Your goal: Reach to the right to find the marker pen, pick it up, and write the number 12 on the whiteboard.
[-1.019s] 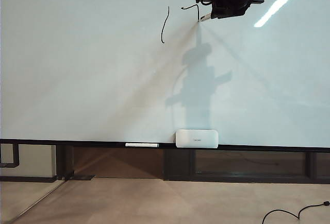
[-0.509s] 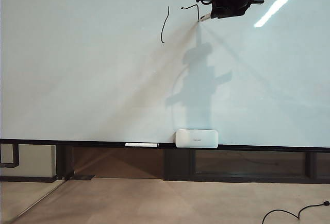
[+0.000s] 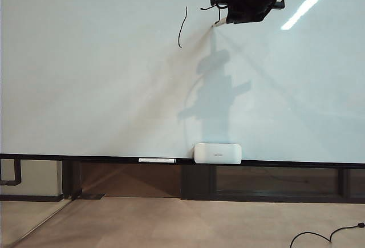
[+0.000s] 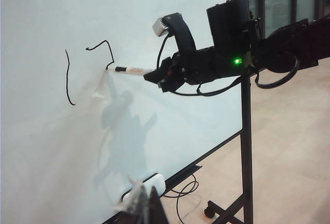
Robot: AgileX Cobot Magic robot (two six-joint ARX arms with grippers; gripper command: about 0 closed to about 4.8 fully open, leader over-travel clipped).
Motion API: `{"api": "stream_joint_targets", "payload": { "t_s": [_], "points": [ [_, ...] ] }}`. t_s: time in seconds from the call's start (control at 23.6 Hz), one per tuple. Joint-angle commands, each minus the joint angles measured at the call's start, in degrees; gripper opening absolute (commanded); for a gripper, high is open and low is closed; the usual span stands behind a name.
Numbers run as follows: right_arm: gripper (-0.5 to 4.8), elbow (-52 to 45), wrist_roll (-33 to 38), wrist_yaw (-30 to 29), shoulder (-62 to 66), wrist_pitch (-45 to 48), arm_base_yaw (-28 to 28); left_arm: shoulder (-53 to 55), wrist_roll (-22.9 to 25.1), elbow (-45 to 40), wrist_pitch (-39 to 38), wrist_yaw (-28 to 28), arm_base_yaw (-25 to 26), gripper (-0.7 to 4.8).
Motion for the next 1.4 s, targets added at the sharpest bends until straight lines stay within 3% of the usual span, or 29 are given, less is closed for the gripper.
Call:
{"api": "stream_joint_targets", "payload": {
  "t_s": [0.04, 0.59, 1.4],
  "points": [
    [-0.02, 0.2, 0.4, 0.3, 0.5, 1.8, 0.6, -0.1, 0.5, 0.2, 0.7, -0.2, 0.0, -0.05],
    [-0.02, 0.2, 1.2, 0.1, 1.2, 4.2, 1.5, -0.1, 0.4, 0.2, 0.6, -0.3, 0.0, -0.05],
    [-0.02, 0.2, 1.2, 1.7, 3.2, -0.7, 1.5, -0.1, 0.9, 0.2, 0.3, -0.4, 0.0, -0.05]
  ]
}}
